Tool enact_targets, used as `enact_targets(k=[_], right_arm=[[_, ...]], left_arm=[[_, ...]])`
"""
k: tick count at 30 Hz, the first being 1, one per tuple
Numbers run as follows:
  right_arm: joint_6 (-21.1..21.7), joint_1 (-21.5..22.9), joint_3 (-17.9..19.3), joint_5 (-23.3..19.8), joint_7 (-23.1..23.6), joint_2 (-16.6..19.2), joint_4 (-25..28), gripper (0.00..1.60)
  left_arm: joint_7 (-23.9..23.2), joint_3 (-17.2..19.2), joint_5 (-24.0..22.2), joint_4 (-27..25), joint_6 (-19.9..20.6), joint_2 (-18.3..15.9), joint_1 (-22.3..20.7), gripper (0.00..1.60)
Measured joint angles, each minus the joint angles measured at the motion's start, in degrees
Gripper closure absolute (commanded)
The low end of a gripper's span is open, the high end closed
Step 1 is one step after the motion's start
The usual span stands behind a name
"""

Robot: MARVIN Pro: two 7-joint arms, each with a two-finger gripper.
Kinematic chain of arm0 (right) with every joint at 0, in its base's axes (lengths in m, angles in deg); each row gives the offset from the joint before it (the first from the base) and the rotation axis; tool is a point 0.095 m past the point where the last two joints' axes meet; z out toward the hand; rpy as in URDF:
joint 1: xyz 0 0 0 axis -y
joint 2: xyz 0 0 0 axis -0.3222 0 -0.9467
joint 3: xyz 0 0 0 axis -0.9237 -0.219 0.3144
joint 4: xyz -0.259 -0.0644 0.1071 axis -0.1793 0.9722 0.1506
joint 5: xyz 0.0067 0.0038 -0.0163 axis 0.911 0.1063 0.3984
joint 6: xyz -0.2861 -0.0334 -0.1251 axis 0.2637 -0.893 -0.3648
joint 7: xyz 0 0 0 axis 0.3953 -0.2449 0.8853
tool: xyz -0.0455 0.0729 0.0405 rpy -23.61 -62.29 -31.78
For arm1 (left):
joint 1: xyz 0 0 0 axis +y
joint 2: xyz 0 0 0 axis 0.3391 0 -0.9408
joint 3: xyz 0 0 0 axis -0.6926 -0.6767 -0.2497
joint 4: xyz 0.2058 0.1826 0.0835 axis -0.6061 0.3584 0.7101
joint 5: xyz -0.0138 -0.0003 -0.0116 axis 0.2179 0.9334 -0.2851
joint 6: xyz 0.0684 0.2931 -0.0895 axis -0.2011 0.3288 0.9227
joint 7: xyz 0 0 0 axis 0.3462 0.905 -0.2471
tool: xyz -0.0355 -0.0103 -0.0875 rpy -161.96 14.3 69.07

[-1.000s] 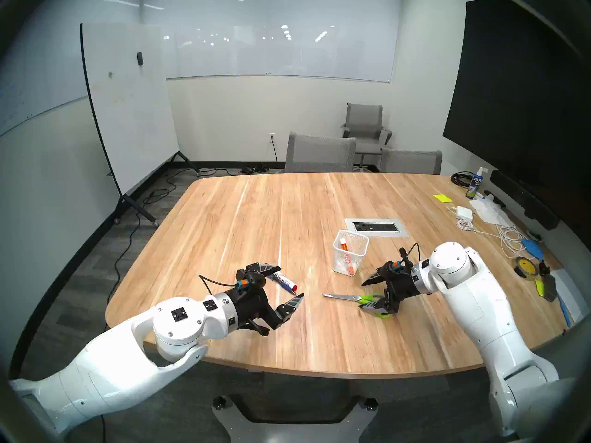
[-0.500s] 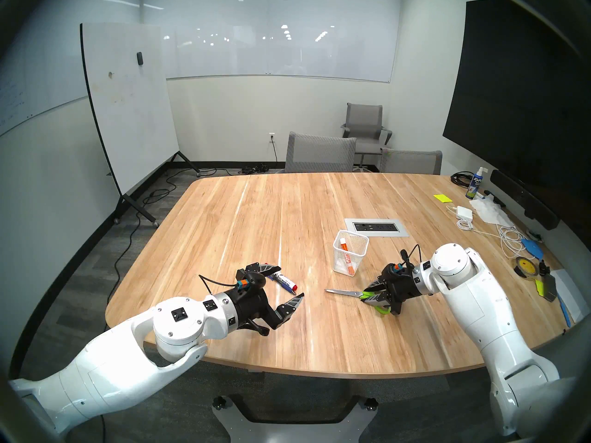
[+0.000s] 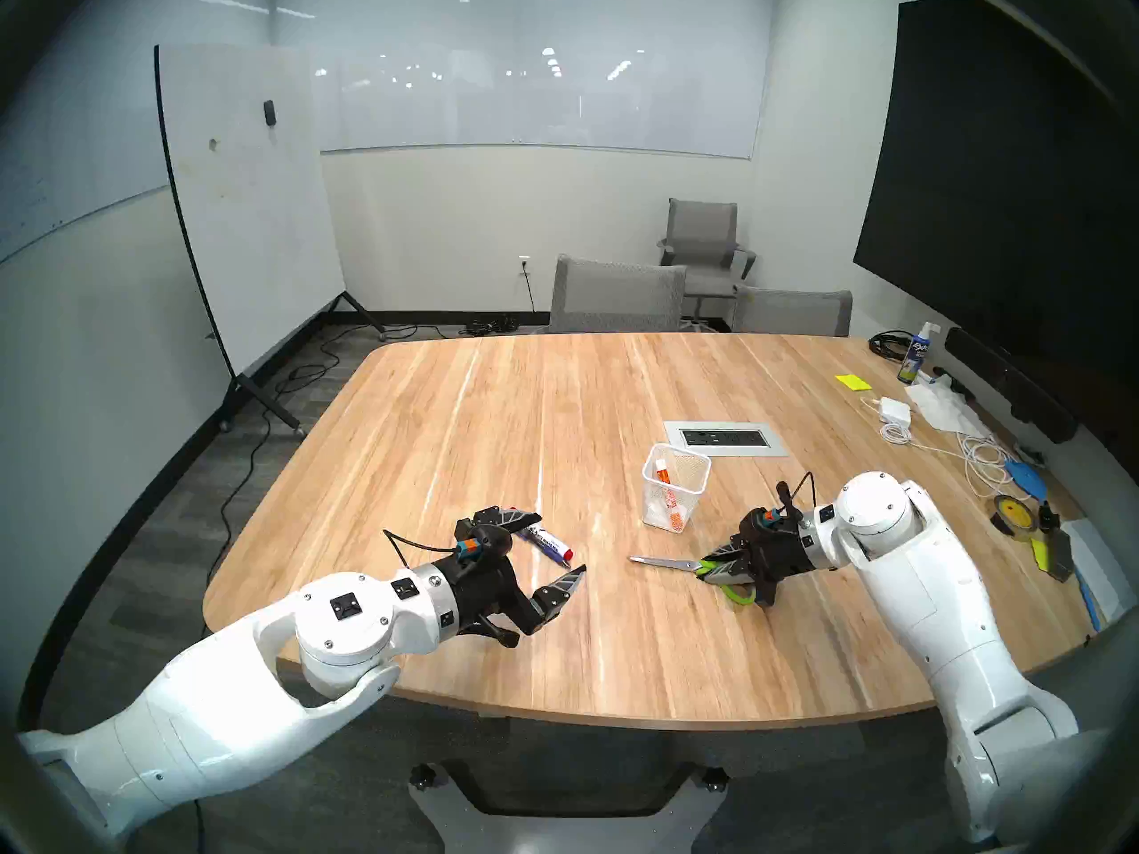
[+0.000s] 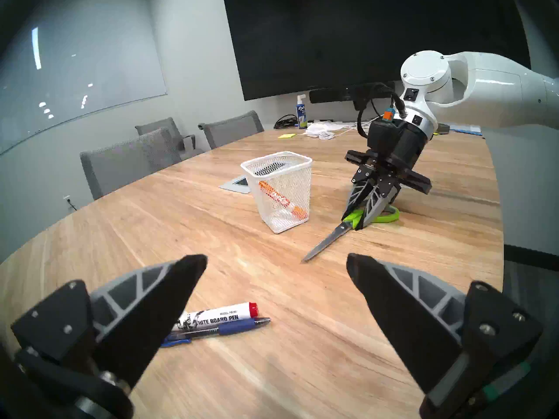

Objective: Place the pen, the marker, and the scissors into the pen holder

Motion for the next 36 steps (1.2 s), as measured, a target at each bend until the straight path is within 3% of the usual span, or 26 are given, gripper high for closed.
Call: enact_targets(k=[26,36], right_arm=[[0.5,-2.0,6.7,-4.5,5.1,1.7,3.6,1.6],[-0.6,-2.4,7.5,-4.5,4.8,1.7,3.2,1.6]], left_arm=[[0.0,-0.1,0.3,-0.1,0.2,0.0,-0.1,0.0],[-1.7,-1.4,3.3,-1.2,7.5,-0.3,-3.2,0.0]])
